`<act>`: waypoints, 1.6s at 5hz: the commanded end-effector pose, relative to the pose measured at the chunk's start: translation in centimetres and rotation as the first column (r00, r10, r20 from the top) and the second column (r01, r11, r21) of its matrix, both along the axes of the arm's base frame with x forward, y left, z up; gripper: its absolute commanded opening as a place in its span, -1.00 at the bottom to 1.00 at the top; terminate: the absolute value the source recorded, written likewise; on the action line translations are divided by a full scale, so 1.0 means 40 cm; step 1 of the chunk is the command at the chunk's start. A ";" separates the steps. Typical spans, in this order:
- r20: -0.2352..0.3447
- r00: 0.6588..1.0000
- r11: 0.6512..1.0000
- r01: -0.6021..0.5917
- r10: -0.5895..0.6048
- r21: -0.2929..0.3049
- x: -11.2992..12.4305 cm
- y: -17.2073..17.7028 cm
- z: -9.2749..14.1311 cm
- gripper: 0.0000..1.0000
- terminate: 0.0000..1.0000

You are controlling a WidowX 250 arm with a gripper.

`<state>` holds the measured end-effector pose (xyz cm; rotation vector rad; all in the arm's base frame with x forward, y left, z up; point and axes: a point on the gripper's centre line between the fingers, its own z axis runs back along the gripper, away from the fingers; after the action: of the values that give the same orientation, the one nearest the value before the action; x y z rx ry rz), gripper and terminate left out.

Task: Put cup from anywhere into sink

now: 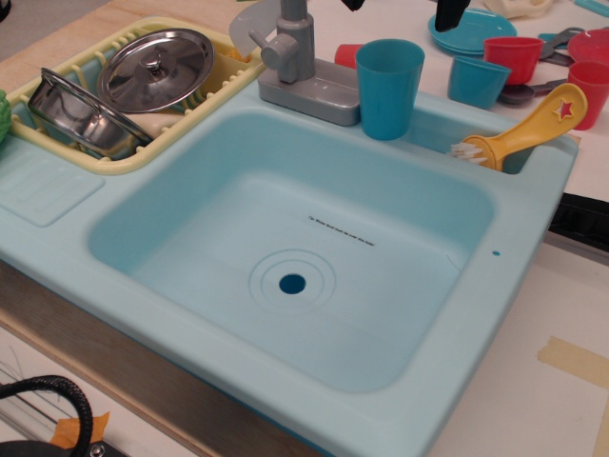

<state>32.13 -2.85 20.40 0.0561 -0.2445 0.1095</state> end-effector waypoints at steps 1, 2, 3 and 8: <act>0.000 1.000 1.000 0.000 0.000 0.000 0.000 0.000 0.000 1.00 -1.00; 0.010 1.000 1.000 0.012 -0.012 -0.014 0.009 -0.016 -0.023 1.00 -1.00; 0.011 1.000 0.999 0.026 -0.026 -0.025 0.024 -0.028 -0.042 1.00 -1.00; -0.034 0.999 0.994 0.024 -0.028 -0.104 0.043 -0.027 -0.136 -1.00 -1.00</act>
<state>33.81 -4.14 14.18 -0.0479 -0.1851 0.0876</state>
